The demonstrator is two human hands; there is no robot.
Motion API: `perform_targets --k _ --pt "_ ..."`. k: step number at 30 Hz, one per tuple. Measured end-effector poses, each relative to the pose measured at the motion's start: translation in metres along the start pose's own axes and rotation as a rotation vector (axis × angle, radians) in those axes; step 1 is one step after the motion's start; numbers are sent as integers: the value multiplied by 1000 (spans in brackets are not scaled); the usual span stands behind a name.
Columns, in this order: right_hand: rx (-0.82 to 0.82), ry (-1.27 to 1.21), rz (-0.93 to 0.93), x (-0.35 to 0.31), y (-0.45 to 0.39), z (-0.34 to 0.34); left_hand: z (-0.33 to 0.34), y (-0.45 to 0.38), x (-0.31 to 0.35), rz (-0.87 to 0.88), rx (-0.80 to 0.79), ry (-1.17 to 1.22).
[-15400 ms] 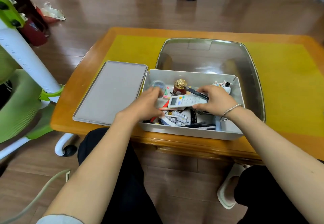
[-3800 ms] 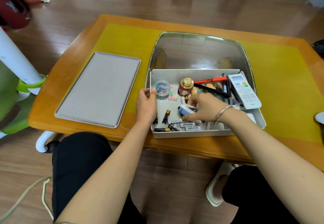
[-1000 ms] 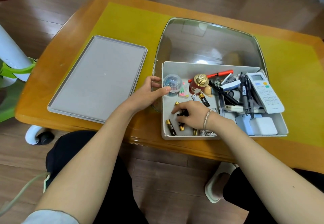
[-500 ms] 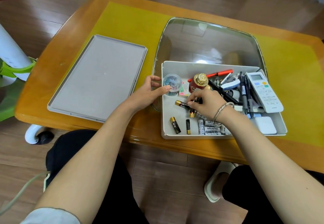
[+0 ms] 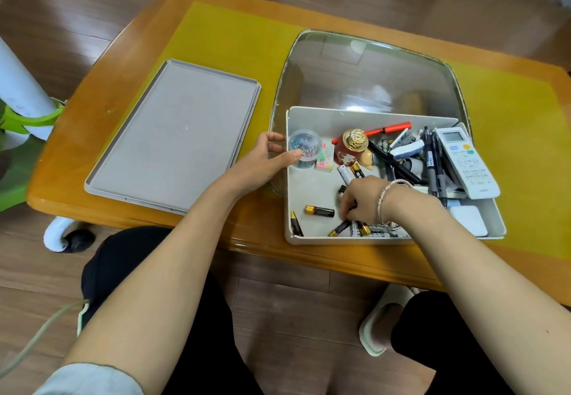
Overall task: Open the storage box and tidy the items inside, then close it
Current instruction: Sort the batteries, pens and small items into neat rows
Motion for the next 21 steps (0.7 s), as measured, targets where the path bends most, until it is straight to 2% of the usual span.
perform_targets --k 3,7,11,16,21 --pt "61 5 35 1 -1 0 0 1 0 3 1 -1" --pt "223 53 81 -2 0 -2 0 1 0 5 5 4" --pt "362 -41 -33 -17 1 -7 0 1 1 11 11 -1" --pt "207 -12 -204 -42 -5 -5 1 1 2 6 17 -14" --pt "77 54 -218 -54 -13 3 1 2 3 6 13 -7"
Point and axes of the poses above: each hand's wrist, its own y-axis away from the middle knuckle, its own z-axis out of the palm, x = y × z, the point moved 5 cm from there along -y, towards the middle knuckle, and after that the axes turned 7 degrees about y, right-handed, at the moved point
